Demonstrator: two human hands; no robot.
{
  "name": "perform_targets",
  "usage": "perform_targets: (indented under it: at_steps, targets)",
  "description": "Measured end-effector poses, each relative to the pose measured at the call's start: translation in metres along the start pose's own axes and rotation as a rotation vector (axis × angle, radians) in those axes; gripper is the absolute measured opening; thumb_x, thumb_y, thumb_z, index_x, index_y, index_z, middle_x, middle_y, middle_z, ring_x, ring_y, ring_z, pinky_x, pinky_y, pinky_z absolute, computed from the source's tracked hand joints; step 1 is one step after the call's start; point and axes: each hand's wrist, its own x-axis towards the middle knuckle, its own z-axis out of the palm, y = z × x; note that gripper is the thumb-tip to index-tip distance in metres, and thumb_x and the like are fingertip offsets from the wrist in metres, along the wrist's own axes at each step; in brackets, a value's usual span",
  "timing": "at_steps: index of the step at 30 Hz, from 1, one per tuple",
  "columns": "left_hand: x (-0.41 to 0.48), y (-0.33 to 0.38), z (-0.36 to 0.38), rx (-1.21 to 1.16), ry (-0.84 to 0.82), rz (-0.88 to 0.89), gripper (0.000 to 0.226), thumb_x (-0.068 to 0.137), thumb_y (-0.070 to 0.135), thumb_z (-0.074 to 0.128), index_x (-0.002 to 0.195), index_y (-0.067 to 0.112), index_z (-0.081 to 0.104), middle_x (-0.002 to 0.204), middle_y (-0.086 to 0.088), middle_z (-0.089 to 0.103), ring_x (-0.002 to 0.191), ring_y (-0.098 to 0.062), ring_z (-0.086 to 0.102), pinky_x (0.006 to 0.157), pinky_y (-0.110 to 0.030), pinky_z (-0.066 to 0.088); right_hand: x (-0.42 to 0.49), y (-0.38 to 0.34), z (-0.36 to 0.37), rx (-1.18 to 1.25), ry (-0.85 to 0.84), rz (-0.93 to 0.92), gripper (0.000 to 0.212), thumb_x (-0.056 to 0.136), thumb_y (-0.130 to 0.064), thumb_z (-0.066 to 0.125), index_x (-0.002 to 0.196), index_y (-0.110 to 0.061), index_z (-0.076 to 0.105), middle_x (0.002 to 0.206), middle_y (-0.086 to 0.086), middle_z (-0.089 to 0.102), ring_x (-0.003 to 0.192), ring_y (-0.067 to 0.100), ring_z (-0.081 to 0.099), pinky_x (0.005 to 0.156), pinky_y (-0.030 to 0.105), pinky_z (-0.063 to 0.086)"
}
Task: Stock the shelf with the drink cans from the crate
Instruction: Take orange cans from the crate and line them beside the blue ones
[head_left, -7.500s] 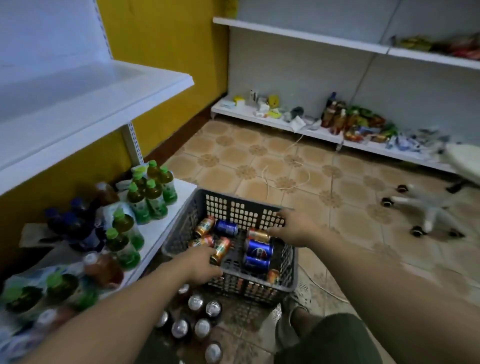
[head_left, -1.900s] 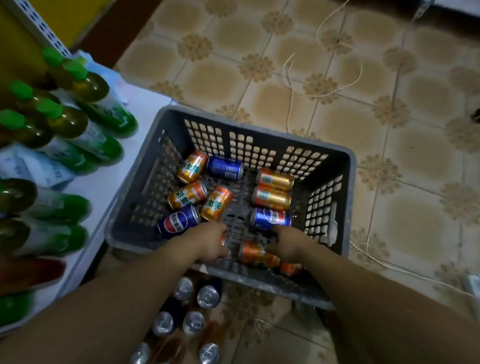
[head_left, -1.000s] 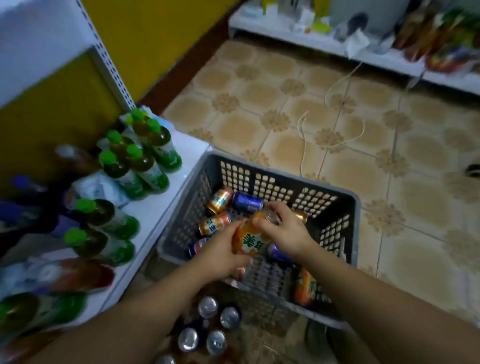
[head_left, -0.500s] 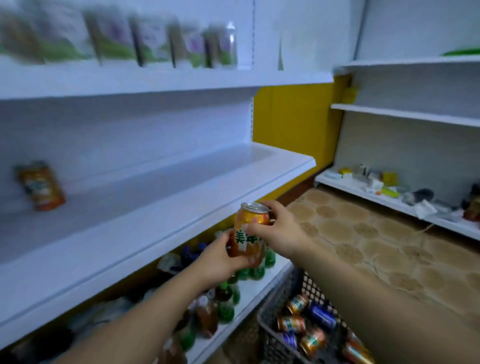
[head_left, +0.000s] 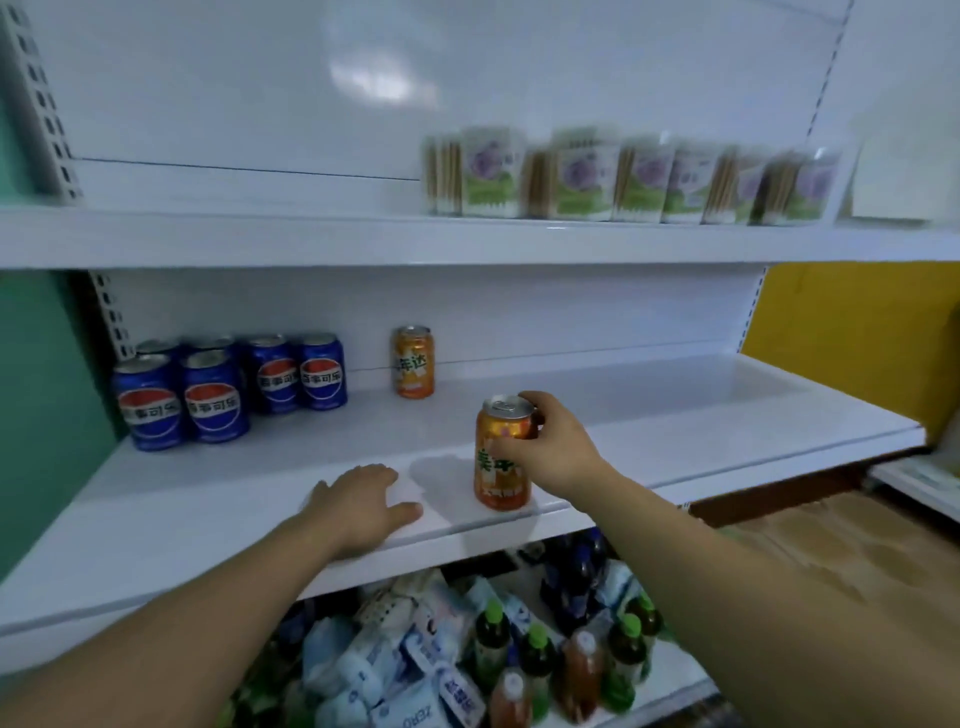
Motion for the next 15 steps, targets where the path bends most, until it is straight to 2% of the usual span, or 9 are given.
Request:
perform_targets:
  at_steps: [3,6,9,11,15]
  targets:
    - [0.007,-0.016,-0.003,0.068,-0.024,-0.066,0.080,0.086,0.073,0.033,0.151,0.031,0.015,0.161,0.009,0.004,0.148,-0.016,0.003,0.117,-0.053,0.003,0.024,-0.005,0.017,0.005,-0.022,-0.007,0.075,0.077,-0.023,0.078,0.141,-0.020,0.038,0.130,0.004,0.054,0.115,0.025,0.056,0.098,0.042,0.048]
    - [0.011,-0.022,0.003,0.090,-0.031,-0.081,0.082,0.084,0.077,0.025,0.152,0.036,0.005,0.160,0.012,-0.006,0.148,-0.015,-0.006,0.115,-0.057,-0.003,0.048,-0.007,0.032,-0.029,-0.025,-0.023,0.074,0.080,-0.023,0.075,0.143,-0.020,0.036,0.131,0.004,0.054,0.116,0.024,0.055,0.096,0.038,0.049]
    - [0.016,-0.025,0.002,0.100,-0.007,-0.076,0.082,0.084,0.078,0.022,0.152,0.036,0.003,0.160,0.012,-0.008,0.147,-0.013,-0.008,0.115,-0.057,-0.004,0.076,-0.008,0.044,-0.039,0.015,-0.101,0.054,0.086,-0.022,0.070,0.133,-0.017,0.046,0.120,0.002,0.057,0.109,0.020,0.057,0.088,0.031,0.048]
    - [0.017,-0.026,0.003,0.102,-0.007,-0.072,0.082,0.083,0.078,0.022,0.151,0.037,0.003,0.160,0.013,-0.008,0.147,-0.012,-0.008,0.116,-0.056,-0.005,0.098,-0.002,0.052,-0.010,0.059,-0.132,0.044,0.088,-0.020,0.068,0.128,-0.015,0.051,0.115,0.001,0.059,0.107,0.020,0.058,0.089,0.029,0.047]
    - [0.020,-0.030,0.009,0.108,-0.011,-0.071,0.083,0.082,0.080,0.022,0.151,0.038,0.002,0.160,0.014,-0.008,0.147,-0.011,-0.009,0.116,-0.056,-0.005,0.140,0.012,0.068,-0.045,0.051,-0.087,0.066,0.091,-0.026,0.062,0.149,-0.022,0.030,0.142,0.003,0.048,0.129,0.023,0.047,0.106,0.034,0.040]
